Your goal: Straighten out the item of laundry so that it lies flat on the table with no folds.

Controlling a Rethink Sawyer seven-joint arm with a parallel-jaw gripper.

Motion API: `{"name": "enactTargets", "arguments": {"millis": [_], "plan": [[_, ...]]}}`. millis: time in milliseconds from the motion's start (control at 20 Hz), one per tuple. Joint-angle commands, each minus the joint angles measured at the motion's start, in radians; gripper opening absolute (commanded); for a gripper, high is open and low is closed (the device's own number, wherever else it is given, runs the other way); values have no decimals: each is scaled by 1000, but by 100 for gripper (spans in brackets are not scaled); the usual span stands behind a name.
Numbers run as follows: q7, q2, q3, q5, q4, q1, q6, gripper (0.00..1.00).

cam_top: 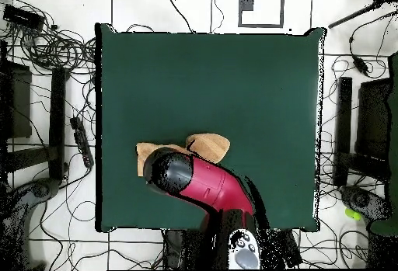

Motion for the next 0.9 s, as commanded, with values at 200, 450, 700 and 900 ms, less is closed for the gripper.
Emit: {"name": "enactTargets", "arguments": {"millis": [200,450,700,900], "plan": [[-15,-19,177,-40,41,-133,116,100],[37,66,195,-59,-48,-127,113,100],[69,201,182,-86,-201,-94,96,100],[93,274,185,-80,-280,-81,84,100]]}}
